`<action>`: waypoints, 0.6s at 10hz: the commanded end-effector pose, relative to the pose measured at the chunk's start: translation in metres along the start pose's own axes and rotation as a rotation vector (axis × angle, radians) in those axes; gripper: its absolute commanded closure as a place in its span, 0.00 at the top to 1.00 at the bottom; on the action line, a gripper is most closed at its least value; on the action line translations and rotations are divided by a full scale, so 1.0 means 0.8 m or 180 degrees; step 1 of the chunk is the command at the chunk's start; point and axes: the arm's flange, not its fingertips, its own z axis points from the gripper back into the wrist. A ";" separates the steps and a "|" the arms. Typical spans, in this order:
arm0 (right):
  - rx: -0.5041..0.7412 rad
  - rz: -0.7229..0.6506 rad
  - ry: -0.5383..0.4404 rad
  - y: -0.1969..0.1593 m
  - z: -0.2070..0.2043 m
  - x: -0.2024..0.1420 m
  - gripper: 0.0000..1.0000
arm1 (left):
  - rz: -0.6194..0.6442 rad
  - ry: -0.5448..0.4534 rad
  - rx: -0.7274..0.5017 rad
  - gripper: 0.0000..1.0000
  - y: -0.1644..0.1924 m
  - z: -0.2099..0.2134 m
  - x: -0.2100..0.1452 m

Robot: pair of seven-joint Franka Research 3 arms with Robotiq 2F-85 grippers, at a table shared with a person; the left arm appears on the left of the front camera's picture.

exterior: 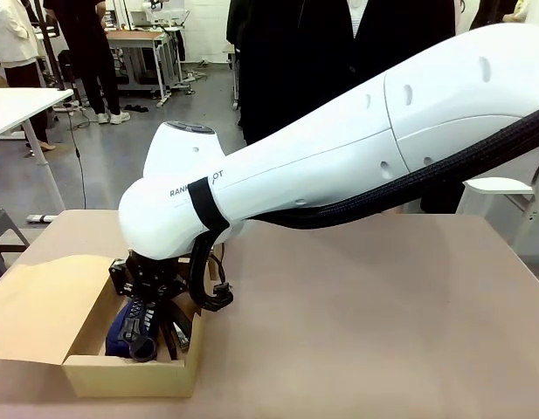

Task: Place items inside the box.
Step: Pick up a Pencil pouch or Stapler and place it inside the Mailer Box closest to the robot.

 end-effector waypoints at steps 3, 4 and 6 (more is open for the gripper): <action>-0.0049 -0.0055 0.0011 0.005 -0.002 0.002 0.65 | -0.0048 -0.0003 -0.0067 1.00 0.002 0.000 -0.003; -0.0035 -0.0045 0.0034 0.005 -0.002 0.002 1.00 | -0.0048 -0.0003 -0.0067 1.00 0.002 0.000 -0.003; 0.0020 -0.0008 0.0073 0.006 -0.001 0.001 1.00 | -0.0048 -0.0003 -0.0067 1.00 0.002 0.000 -0.003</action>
